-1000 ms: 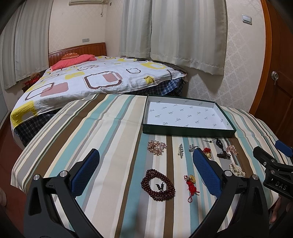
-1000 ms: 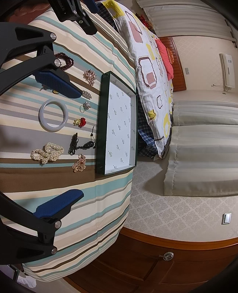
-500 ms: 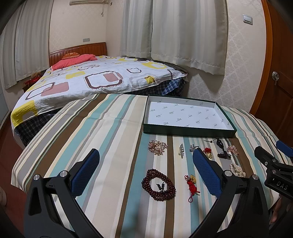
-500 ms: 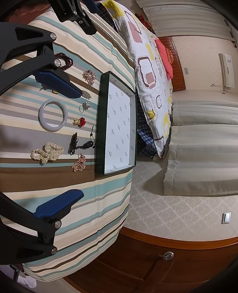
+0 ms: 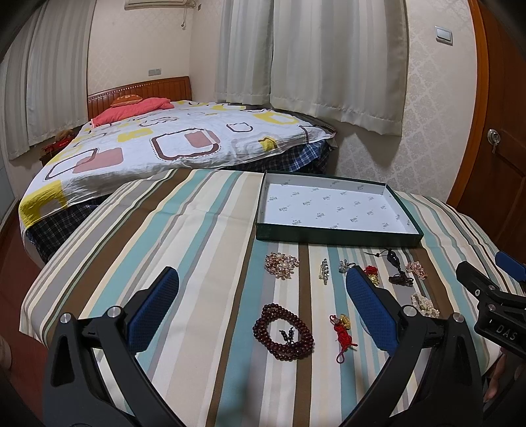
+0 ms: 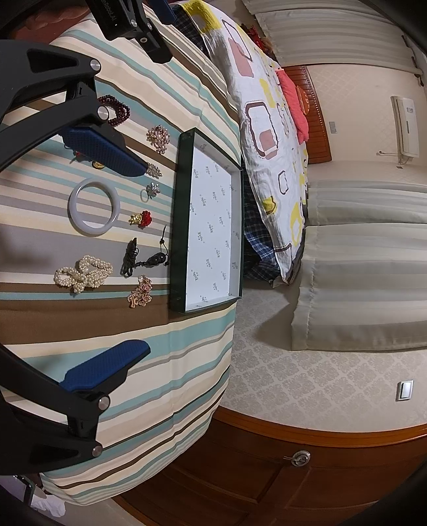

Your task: Organize jewelry

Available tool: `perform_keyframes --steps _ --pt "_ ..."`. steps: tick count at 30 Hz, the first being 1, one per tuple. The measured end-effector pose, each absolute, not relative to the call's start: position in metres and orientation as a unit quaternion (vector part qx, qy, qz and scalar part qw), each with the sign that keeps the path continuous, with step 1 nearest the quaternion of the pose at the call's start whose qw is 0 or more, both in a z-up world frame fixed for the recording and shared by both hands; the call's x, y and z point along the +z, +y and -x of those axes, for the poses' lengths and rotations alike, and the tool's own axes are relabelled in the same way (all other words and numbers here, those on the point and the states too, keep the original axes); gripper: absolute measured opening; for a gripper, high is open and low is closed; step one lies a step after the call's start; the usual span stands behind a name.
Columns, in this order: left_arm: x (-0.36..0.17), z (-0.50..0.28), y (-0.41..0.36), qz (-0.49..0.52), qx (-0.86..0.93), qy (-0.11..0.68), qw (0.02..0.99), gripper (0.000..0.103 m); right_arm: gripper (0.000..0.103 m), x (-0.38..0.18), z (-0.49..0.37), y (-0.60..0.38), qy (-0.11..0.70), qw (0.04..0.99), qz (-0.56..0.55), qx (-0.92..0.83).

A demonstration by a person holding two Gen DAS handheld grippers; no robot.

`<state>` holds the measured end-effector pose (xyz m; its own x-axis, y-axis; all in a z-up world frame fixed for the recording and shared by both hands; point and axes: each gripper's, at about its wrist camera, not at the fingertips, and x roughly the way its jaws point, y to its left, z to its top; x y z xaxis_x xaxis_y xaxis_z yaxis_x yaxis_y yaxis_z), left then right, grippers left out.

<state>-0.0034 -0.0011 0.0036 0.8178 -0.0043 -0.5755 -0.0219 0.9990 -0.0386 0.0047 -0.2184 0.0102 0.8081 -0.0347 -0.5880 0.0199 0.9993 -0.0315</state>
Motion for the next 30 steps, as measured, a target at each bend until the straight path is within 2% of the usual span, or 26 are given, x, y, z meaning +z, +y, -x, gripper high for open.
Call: perform_keyframes --steps 30 --pt "0.0020 0.0019 0.0010 0.022 0.003 0.304 0.952 0.099 0.097 0.0095 -0.0045 -0.2193 0.307 0.952 0.011 -0.014"
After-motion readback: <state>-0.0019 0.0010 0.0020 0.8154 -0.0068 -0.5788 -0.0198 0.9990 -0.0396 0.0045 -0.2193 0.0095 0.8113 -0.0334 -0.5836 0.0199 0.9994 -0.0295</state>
